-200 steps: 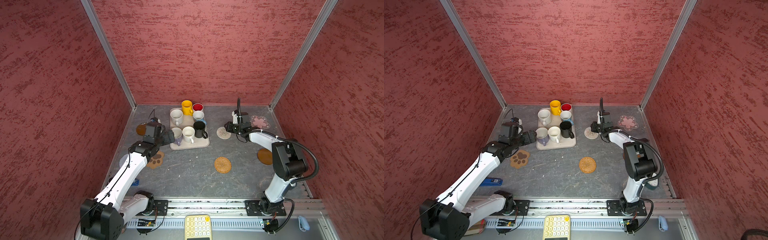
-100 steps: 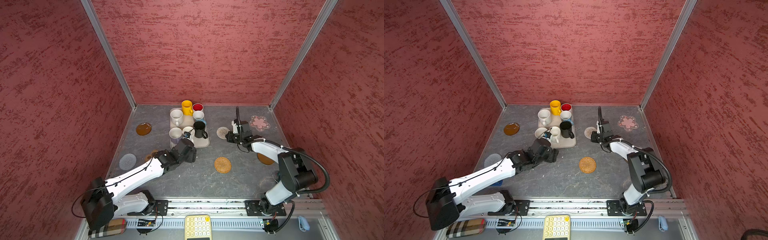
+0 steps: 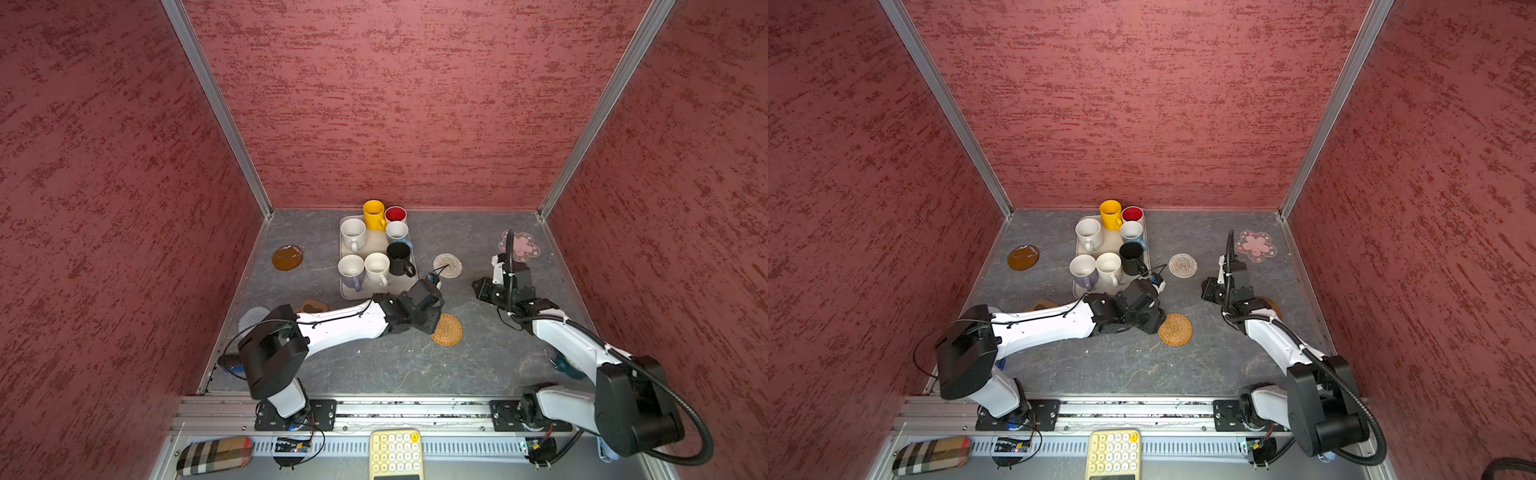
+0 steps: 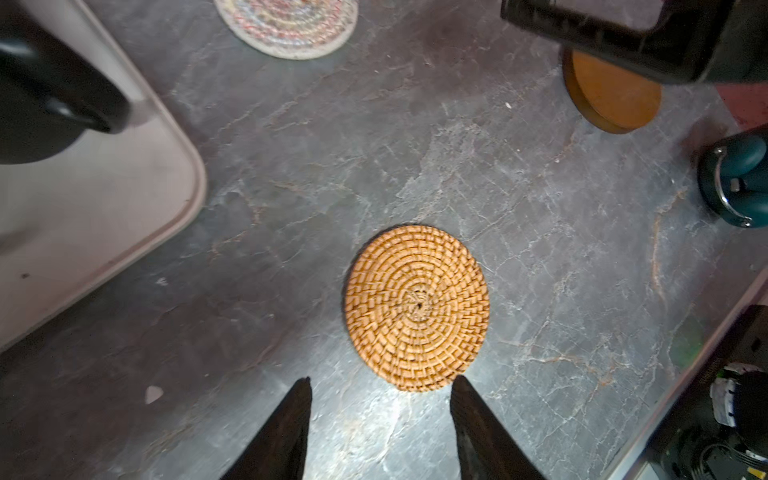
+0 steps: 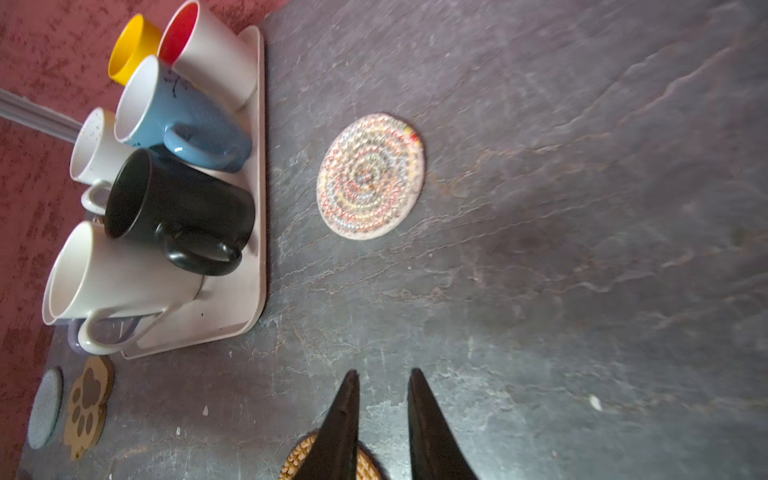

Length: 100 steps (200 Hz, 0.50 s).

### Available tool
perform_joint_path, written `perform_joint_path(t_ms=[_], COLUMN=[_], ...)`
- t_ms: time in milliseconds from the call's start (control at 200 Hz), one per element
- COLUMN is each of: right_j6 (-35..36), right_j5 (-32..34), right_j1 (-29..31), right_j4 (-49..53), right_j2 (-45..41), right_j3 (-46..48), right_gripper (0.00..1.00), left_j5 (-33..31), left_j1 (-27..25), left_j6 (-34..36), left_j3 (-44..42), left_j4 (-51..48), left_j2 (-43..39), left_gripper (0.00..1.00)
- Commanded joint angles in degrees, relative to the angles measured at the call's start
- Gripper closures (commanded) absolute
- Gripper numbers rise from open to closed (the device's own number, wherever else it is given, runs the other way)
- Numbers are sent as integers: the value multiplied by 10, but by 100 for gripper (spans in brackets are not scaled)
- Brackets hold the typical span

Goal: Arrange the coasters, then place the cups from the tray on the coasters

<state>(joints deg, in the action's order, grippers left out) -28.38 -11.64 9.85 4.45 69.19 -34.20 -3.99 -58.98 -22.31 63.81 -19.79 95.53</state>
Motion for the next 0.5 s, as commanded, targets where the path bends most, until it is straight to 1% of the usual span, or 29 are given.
perform_joint_path(t_ms=[0, 100, 200, 496], right_j6=[-18, -28, -34, -36], right_j5=[-29, -40, -52, -66], right_j1=[-31, -58, -76, -79], right_j4=[4, -3, -1, -4], right_j2=[-42, -76, -91, -95], right_j3=[23, 47, 57, 67], right_gripper=[76, 76, 76, 76], left_j5=[32, 48, 74, 93], left_j1=[-13, -18, -20, -29], left_j6=[2, 3, -1, -7], left_j3=[32, 45, 48, 65], left_j4=[7, 1, 2, -3], left_j2=[25, 51, 68, 120], left_gripper=[48, 50, 52, 57])
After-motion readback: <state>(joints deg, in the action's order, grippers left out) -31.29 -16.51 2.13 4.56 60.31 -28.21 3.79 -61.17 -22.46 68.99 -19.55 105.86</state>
